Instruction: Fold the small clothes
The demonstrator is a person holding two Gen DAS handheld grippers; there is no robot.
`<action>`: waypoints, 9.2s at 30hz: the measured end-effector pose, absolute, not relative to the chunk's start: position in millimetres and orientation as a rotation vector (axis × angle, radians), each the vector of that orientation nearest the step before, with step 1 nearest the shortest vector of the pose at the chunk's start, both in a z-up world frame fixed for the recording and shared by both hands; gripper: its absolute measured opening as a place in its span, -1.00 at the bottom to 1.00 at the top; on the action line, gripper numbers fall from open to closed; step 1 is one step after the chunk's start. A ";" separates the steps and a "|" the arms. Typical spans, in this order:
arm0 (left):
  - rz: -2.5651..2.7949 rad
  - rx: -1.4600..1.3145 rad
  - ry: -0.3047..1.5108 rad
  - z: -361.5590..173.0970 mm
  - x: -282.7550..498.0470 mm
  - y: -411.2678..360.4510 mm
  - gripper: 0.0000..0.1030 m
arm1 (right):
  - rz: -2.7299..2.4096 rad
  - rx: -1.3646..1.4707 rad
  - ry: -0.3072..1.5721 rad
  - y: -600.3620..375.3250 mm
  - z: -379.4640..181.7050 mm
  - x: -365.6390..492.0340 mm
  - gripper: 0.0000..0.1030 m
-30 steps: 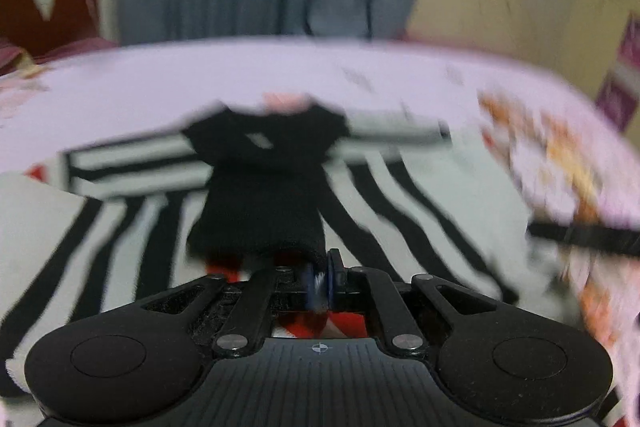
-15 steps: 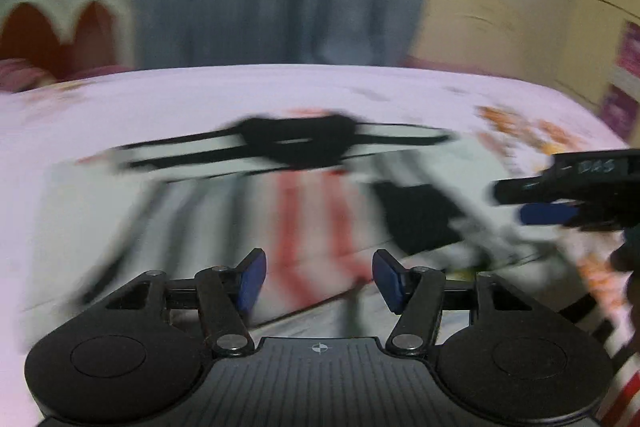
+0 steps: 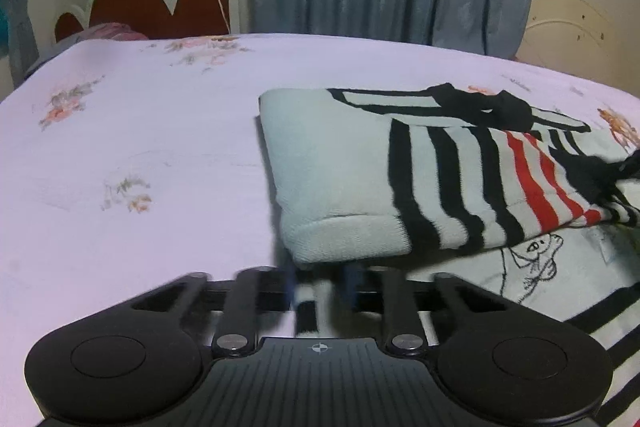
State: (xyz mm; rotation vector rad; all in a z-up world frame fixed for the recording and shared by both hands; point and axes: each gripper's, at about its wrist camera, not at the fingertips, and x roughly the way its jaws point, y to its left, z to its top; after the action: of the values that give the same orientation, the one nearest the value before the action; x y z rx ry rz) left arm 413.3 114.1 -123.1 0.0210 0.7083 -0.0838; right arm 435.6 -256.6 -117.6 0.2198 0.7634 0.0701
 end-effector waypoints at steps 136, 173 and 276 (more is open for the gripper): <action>-0.268 0.133 0.722 -120.0 431.8 78.2 0.01 | -0.084 0.085 0.811 -247.0 -126.5 397.2 -0.46; -0.224 -0.214 0.824 -138.0 218.3 124.1 0.38 | -0.024 0.291 0.851 -352.5 -133.5 176.2 -0.07; -0.164 0.067 0.687 -124.8 584.3 63.8 -0.93 | -0.017 0.033 0.715 -343.2 -129.8 524.7 -0.91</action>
State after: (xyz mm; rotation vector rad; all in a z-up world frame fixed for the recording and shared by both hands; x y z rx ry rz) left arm 584.3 63.8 -124.8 0.0666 0.6869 -0.1638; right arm 524.7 -343.2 -129.8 0.0328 0.7145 -0.0175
